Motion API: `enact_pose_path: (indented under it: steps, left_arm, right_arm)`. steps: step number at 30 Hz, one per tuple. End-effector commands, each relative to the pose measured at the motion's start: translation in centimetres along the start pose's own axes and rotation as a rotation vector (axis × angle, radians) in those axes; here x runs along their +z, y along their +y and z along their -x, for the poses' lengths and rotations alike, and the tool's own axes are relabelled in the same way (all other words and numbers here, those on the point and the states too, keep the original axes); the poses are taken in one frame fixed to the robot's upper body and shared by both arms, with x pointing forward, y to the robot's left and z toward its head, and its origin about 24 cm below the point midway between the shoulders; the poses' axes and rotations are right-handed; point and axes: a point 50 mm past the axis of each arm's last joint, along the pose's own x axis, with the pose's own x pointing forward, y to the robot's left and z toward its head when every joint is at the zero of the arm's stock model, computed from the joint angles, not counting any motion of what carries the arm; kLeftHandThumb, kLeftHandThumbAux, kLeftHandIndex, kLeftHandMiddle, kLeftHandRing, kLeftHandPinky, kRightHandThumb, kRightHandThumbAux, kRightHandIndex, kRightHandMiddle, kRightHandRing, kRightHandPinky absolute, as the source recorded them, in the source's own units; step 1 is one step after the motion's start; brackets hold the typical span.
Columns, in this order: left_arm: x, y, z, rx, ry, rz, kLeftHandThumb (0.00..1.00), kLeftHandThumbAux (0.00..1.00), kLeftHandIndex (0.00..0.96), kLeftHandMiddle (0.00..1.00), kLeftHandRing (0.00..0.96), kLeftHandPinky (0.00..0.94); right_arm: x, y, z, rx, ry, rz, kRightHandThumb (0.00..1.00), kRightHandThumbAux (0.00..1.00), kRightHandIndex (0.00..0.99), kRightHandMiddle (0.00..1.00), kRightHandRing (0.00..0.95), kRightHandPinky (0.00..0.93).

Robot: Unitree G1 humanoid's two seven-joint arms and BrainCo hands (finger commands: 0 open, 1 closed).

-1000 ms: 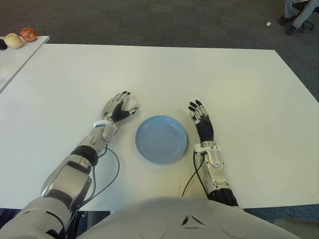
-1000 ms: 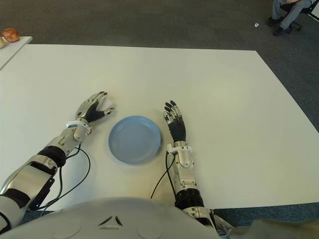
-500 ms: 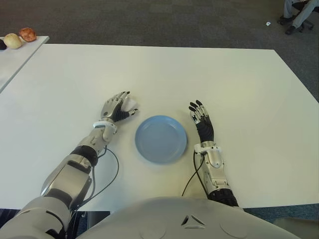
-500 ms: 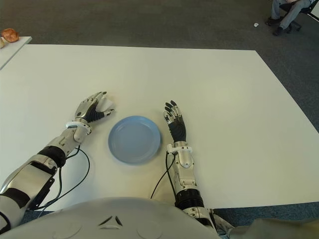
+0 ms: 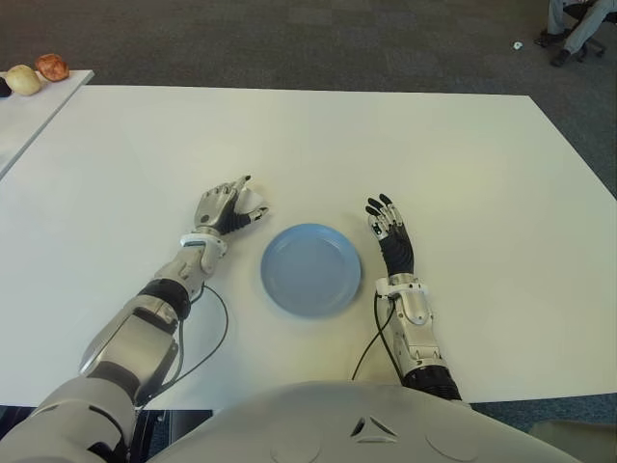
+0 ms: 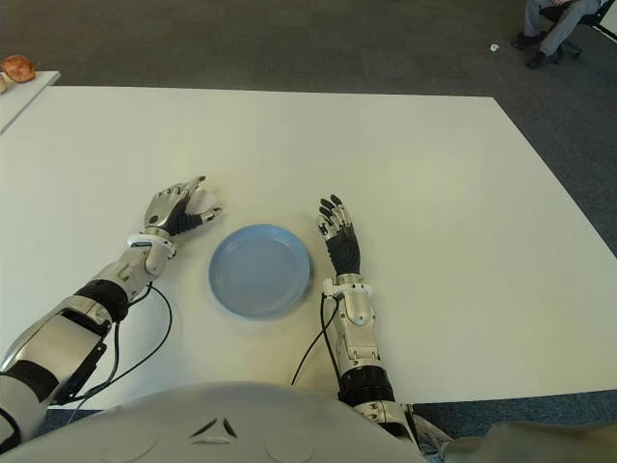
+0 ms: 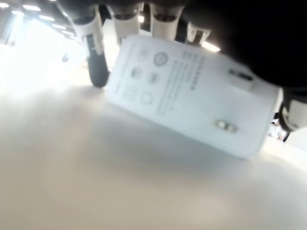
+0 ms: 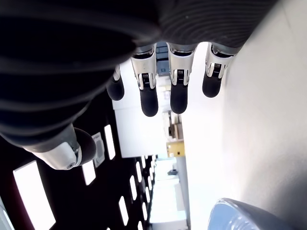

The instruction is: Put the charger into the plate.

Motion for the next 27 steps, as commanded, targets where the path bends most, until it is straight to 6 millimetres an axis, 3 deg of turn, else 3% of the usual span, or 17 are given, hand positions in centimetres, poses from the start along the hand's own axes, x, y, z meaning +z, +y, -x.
enact_pose_path:
  steps: [1,27]
  left_arm:
    - [-1.41,-3.21,2.73,-0.197,0.052,-0.081,0.519,0.257,0.098,0.276,0.355,0.436]
    - [-1.96,-2.33,2.30,-0.261,0.016,-0.156,0.459,0.273,0.095,0.241,0.281,0.351]
  right_arm:
    - [-0.70,0.54,0.40,-0.009,0.047,-0.022,0.000,0.507,0.060,0.171,0.124,0.072]
    - [-0.64,0.67,0.35,-0.006,0.048,-0.033,0.000,0.510,0.059,0.176,0.127,0.076]
